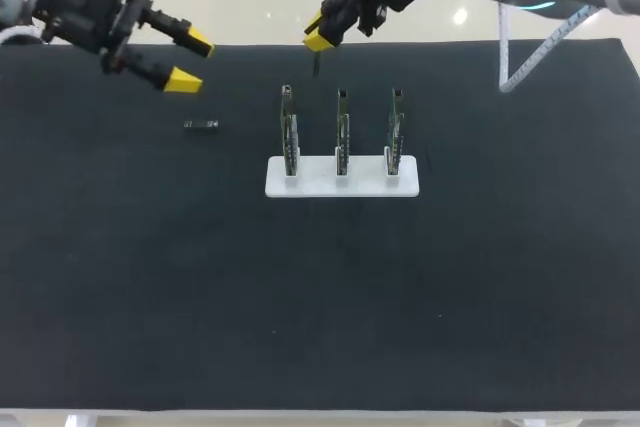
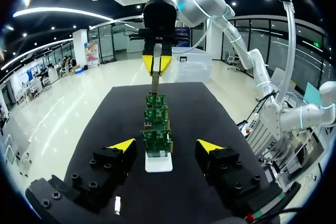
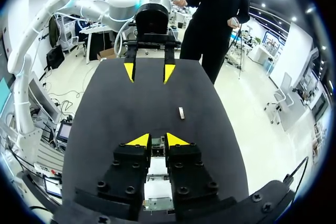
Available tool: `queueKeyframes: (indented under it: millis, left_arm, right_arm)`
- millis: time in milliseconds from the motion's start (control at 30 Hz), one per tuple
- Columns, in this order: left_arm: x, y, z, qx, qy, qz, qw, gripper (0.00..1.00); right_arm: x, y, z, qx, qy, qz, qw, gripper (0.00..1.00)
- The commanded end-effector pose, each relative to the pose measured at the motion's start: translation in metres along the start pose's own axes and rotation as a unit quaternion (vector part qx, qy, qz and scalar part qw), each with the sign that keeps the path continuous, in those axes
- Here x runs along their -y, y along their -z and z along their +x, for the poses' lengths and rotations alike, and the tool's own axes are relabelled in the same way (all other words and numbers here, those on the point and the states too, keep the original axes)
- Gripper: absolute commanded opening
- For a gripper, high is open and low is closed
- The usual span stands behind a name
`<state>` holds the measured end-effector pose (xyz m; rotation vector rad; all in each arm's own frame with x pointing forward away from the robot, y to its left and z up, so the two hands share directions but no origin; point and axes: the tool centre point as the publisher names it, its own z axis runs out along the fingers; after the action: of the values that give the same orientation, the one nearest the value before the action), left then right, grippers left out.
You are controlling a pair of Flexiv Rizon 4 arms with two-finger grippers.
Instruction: Pick up the optical module with the left hand, and insert it into the network port with the right hand.
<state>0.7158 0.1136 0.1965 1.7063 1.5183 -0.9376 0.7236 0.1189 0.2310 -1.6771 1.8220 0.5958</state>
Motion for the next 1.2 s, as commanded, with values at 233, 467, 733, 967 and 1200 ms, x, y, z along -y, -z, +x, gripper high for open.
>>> queueKeyframes:
  millis: [233, 467, 733, 967, 1200]
  left_arm:
    - [-0.001, 0.012, 0.004, -0.005, 0.006, 0.028, 1.000, 1.00]
    - [-0.001, 0.012, 0.004, -0.005, 0.006, 0.028, 1.000, 1.00]
    - [-0.001, 0.012, 0.004, -0.005, 0.006, 0.028, 1.000, 1.00]
    - [-0.001, 0.012, 0.004, -0.005, 0.006, 0.028, 1.000, 1.00]
    - [-0.001, 0.012, 0.004, -0.005, 0.006, 0.028, 1.000, 1.00]
  right_arm:
    - [0.008, -0.001, -0.001, 0.003, 0.001, -0.017, 1.000, 0.00]
    - [0.019, 0.004, 0.006, -0.006, 0.011, -0.028, 1.000, 0.00]
    - [0.021, 0.005, 0.011, -0.007, 0.017, -0.032, 0.999, 0.00]
    - [0.021, 0.005, 0.011, -0.007, 0.017, -0.032, 0.999, 0.00]
    - [0.021, 0.005, 0.011, -0.007, 0.017, -0.032, 0.999, 0.00]
